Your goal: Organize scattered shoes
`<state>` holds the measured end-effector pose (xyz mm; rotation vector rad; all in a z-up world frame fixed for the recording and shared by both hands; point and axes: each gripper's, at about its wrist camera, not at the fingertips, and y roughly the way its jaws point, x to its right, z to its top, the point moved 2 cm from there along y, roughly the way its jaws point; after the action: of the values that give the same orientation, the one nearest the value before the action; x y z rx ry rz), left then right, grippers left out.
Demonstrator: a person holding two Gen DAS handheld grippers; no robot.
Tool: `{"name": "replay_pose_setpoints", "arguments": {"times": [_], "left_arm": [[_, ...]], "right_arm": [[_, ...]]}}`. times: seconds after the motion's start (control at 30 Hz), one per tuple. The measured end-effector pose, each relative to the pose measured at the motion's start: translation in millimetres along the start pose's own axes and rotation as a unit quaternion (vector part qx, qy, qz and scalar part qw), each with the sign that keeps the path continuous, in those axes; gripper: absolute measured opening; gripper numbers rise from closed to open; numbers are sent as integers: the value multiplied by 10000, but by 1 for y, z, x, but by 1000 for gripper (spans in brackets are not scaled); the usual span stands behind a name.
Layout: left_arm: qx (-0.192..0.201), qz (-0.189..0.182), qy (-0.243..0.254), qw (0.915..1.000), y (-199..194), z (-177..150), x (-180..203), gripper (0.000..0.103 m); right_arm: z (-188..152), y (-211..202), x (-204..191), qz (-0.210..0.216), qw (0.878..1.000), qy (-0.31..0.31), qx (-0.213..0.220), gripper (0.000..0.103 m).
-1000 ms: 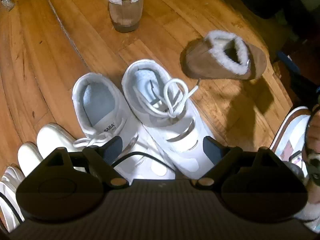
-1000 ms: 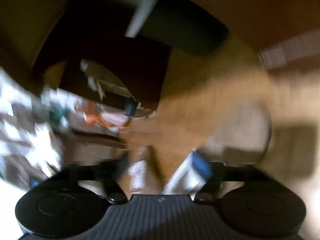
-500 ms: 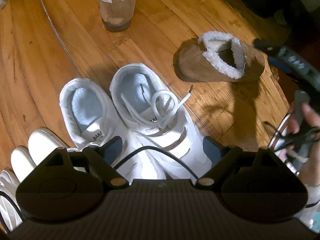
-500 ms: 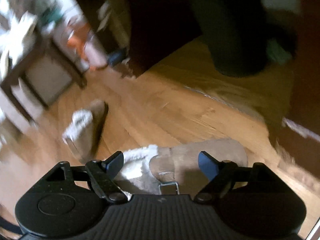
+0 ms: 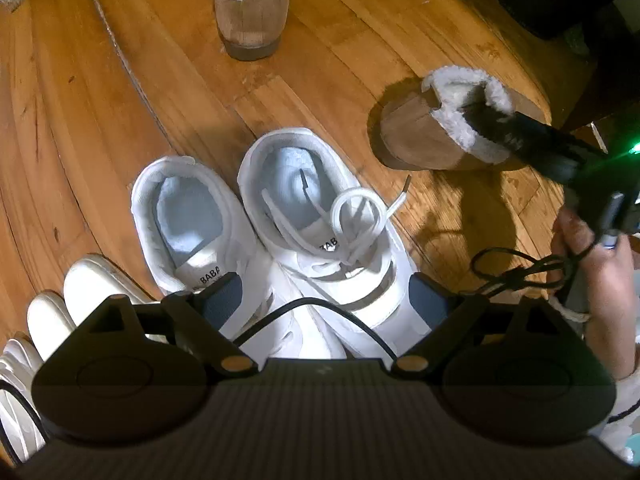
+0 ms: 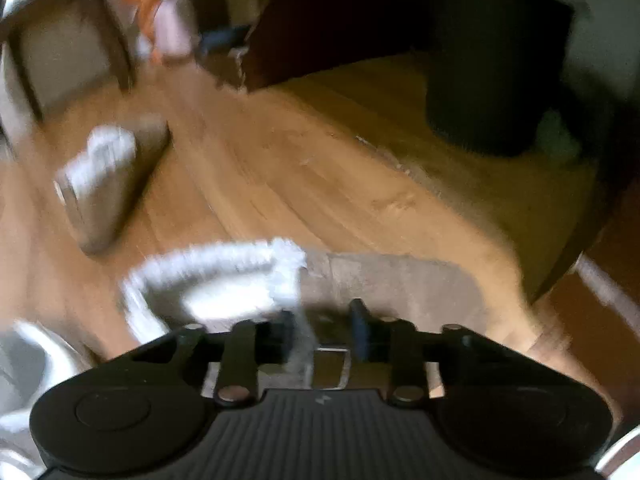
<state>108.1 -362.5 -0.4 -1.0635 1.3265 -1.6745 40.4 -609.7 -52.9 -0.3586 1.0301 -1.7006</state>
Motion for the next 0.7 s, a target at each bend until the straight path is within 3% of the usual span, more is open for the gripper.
{"name": "replay_pose_setpoints", "arguments": {"times": [0.1, 0.23, 0.33, 0.5, 0.6, 0.63, 0.7], "left_arm": [[27, 8, -7, 10000, -2, 0, -1, 91], [68, 10, -27, 10000, -4, -1, -1, 91], [140, -3, 7, 9999, -5, -2, 1, 91], [416, -52, 311, 9986, -9, -1, 15, 91], [527, -106, 535, 9971, -11, 0, 25, 91], [554, -132, 599, 9966, -12, 0, 29, 91], [587, -212, 698, 9956, -13, 0, 32, 91]], "right_arm": [[2, -1, 26, 506, 9952, 835, -108, 20], [-1, -1, 44, 867, 9852, 1464, -185, 20], [-9, -1, 61, 1254, 9678, 2149, -385, 20], [-32, 6, 104, 2040, 9008, 3779, -635, 20], [-41, 6, 116, 2276, 8737, 4240, -708, 20], [-49, 8, 121, 2407, 8507, 4604, -799, 21], [-71, 22, 127, 2965, 7763, 5416, -1270, 23]]}}
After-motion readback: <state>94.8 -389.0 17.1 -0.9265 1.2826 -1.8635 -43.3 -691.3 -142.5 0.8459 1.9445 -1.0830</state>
